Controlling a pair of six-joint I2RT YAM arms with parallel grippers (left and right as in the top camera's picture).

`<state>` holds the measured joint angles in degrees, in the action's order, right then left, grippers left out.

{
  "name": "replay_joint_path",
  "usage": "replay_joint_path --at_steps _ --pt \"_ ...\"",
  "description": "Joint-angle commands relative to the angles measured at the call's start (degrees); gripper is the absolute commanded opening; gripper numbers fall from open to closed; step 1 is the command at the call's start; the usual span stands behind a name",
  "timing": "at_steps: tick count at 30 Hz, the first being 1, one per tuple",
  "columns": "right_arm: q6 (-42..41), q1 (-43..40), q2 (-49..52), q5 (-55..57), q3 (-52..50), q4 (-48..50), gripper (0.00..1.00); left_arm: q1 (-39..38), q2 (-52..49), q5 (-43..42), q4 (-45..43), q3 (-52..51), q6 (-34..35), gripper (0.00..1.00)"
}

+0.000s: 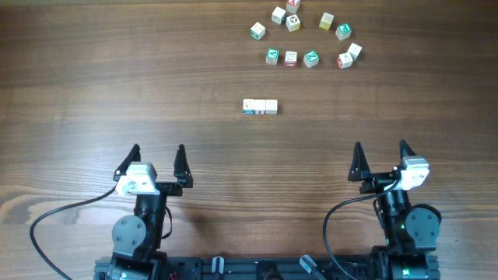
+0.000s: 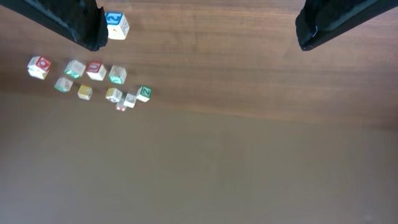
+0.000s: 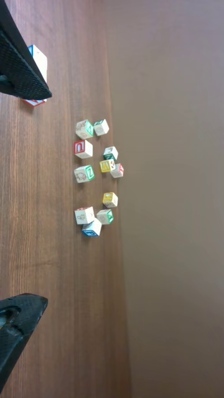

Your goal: Form a horizontal line

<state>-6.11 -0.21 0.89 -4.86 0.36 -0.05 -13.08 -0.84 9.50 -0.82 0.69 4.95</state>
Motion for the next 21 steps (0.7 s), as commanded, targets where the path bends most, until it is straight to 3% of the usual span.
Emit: replay_joint_path --at_steps 1,21 --pt "0.57 -0.31 -0.63 0.74 -0.07 0.13 1.0 -0.31 0.68 -0.13 4.48 -0.37 0.0 1.0" --pt "0.59 -0.31 -0.63 0.74 -0.07 0.13 1.0 0.37 0.68 -1.81 4.61 -0.37 -0.07 1.0"
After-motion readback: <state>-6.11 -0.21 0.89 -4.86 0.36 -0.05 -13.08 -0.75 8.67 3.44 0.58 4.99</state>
